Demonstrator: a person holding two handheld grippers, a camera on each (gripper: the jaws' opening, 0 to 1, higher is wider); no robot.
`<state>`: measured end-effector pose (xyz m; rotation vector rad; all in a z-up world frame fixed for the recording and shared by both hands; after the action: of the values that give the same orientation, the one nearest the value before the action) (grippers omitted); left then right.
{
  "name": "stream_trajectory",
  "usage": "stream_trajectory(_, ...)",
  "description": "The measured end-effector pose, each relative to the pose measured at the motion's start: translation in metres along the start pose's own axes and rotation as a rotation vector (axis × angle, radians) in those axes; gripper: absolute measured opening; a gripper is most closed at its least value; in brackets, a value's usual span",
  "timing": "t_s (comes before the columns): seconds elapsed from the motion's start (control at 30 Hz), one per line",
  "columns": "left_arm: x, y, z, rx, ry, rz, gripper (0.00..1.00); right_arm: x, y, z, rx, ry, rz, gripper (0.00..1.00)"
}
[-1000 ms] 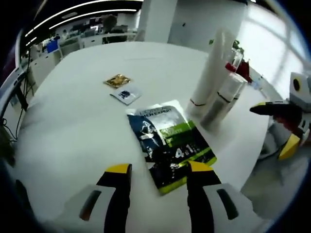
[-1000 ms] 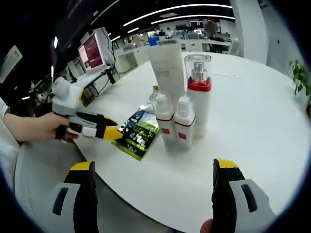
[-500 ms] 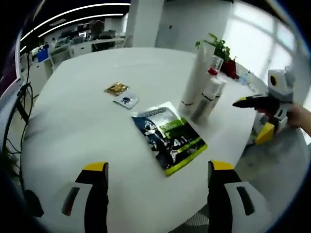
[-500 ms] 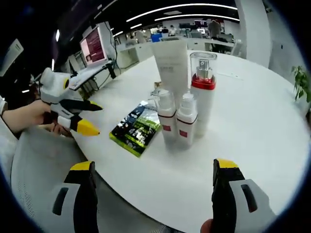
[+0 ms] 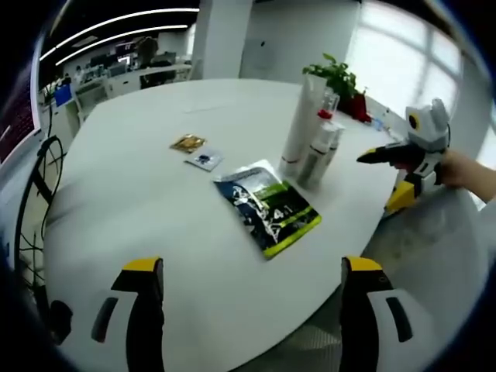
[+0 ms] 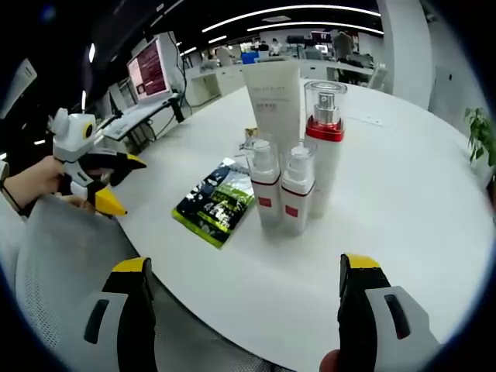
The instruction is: Arrange the skincare products in the storage area until every visible bottle or jar stands upright without overlapping.
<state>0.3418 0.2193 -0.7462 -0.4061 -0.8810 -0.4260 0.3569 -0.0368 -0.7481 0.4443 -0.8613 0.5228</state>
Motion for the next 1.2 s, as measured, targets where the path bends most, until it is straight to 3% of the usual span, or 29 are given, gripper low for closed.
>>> stream_trajectory(0.53,-0.008,0.006,0.032,-0.019,-0.02,0.01,0.92,0.0,0.002,0.001,-0.01,-0.002,0.01,0.99)
stream_trajectory(0.73,-0.005,0.01,0.033,-0.008,-0.048,0.025,0.91,0.001,0.002,0.002,-0.013,-0.004,0.014,0.99)
stream_trajectory(1.2,-0.006,0.011,0.035,-0.003,-0.047,0.027,0.9,-0.001,0.002,0.002,-0.016,0.007,0.024,0.99)
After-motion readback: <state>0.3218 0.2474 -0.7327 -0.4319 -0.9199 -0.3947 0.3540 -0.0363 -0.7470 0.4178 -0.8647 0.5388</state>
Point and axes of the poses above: the point that each gripper's makers call its tool centre point, and the gripper's own axes: z roughly backward along the fingers, y roughly to its left, x roughly out of its top, the point moved 3 cm from there along z, roughly backward along the fingers, and after that the axes turned 9 degrees about -y, right-handed, at the moved point
